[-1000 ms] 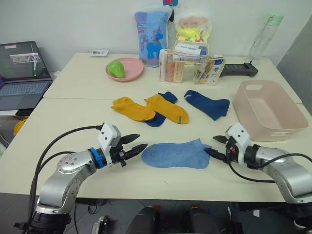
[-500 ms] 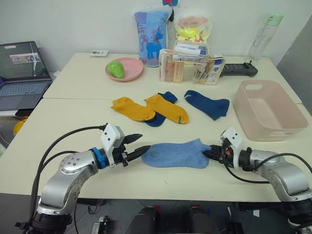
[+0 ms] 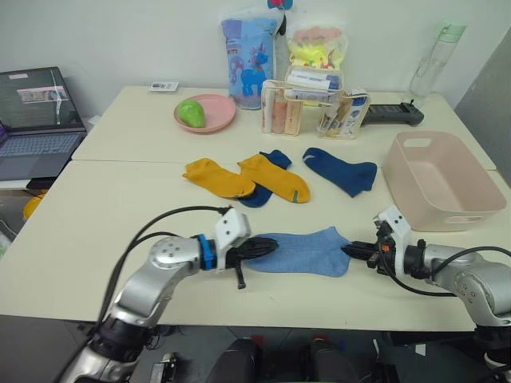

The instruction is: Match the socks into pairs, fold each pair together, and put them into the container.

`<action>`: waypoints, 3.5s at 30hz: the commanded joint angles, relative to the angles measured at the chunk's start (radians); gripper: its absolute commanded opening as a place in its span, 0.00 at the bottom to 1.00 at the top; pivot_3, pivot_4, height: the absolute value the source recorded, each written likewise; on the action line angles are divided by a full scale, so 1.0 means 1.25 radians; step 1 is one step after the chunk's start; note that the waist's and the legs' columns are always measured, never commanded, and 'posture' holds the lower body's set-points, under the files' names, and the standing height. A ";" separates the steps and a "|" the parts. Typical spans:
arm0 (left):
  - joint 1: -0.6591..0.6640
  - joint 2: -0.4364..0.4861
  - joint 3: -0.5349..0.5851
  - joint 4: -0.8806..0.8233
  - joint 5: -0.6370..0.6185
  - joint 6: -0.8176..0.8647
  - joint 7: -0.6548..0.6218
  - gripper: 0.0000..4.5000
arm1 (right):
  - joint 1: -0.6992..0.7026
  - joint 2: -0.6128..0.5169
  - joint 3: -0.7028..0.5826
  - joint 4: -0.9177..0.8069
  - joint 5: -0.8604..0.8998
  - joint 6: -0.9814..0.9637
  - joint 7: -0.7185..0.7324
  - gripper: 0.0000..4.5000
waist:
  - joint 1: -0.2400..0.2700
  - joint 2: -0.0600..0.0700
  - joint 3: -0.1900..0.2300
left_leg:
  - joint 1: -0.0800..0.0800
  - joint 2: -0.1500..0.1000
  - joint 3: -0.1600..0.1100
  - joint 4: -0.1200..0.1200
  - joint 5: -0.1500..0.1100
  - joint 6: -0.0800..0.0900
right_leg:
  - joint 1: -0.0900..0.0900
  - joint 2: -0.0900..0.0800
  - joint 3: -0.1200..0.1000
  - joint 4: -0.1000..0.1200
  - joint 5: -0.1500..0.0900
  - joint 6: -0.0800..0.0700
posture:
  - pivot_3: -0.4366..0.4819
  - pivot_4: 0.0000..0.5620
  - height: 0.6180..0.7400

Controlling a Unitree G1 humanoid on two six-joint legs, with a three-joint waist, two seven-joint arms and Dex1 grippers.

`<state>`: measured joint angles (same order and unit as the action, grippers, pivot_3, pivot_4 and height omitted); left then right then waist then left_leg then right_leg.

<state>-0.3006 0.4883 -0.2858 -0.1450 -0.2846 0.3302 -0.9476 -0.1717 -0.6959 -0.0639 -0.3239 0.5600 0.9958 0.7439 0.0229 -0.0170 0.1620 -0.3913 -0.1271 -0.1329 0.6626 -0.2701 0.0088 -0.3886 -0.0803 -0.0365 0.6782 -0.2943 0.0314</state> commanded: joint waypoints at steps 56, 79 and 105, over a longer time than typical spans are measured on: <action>-0.014 0.173 0.242 -0.127 -0.102 0.155 -0.017 0.00 | -0.324 0.280 0.173 0.127 0.204 0.097 0.019 0.71 | -0.021 0.001 0.000 | 0.000 0.000 -0.001 0.000 0.000 0.000 | -0.001 0.000 0.001 0.001 0.000 0.000 | 0.48 0.27 1.00; 0.119 0.120 0.068 0.015 0.062 -0.015 -0.001 0.00 | -0.225 0.185 0.147 0.118 0.096 0.125 -0.105 0.99 | -0.020 0.001 -0.001 | 0.000 0.000 0.000 0.000 0.000 0.000 | -0.001 0.000 0.001 0.001 0.000 0.000 | 0.48 0.27 1.00; 0.136 0.114 0.111 -0.022 0.032 0.015 0.039 0.00 | -0.306 0.395 0.238 0.308 0.042 0.103 -0.064 0.91 | -0.026 0.003 -0.003 | 0.006 0.000 0.000 -0.002 0.000 0.000 | 0.000 0.001 0.002 0.002 0.000 0.000 | 0.48 0.27 1.00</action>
<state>-0.1345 0.6313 -0.1622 -0.1617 -0.2451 0.3330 -0.9058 -0.5529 -0.2130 0.2043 0.0455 0.6178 1.1212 0.6506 -0.0098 -0.0138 0.1582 -0.3841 -0.1270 -0.1332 0.6602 -0.2702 0.0089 -0.3886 -0.0792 -0.0339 0.6802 -0.2942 0.0313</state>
